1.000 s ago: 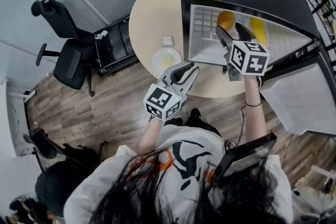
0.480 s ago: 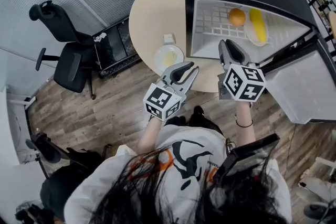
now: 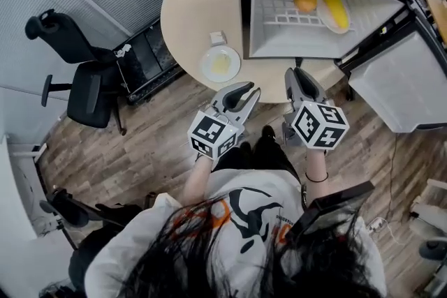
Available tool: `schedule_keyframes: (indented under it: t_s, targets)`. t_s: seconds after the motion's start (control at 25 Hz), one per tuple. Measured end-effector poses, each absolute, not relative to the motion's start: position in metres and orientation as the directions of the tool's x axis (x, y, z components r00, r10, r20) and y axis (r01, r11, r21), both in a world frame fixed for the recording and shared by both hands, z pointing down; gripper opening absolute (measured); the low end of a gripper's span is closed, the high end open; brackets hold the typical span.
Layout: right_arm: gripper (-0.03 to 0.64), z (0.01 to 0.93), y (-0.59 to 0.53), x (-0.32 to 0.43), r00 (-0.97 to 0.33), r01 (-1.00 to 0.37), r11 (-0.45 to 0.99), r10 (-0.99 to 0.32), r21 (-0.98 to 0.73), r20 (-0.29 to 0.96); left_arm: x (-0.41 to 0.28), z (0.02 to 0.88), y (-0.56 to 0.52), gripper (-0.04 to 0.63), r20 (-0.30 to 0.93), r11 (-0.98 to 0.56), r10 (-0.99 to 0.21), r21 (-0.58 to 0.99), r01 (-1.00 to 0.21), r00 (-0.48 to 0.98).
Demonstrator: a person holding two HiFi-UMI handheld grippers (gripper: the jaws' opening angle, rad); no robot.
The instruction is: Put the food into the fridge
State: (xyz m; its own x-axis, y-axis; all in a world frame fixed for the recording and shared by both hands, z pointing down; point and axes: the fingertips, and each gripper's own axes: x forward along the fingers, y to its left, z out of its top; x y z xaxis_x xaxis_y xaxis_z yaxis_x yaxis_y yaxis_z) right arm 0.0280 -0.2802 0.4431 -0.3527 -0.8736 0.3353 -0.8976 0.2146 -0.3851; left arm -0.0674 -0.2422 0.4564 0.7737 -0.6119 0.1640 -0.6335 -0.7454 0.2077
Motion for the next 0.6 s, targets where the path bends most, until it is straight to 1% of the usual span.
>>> schedule_keyframes:
  t_s: [0.28, 0.6]
  targets:
    - [0.081, 0.467, -0.237, 0.043, -0.294, -0.924, 0.152, -0.870, -0.351, 0.397, -0.048, 0.469, -0.218, 0.077, 0.174, -0.773, -0.561, 0.238, -0.588, 0.809]
    - [0.074, 0.473, -0.203, 0.055, -0.317, -0.917, 0.166, -0.856, -0.363, 0.408, -0.026, 0.460, -0.198, 0.077, 0.157, -0.778, -0.565, 0.225, -0.587, 0.810]
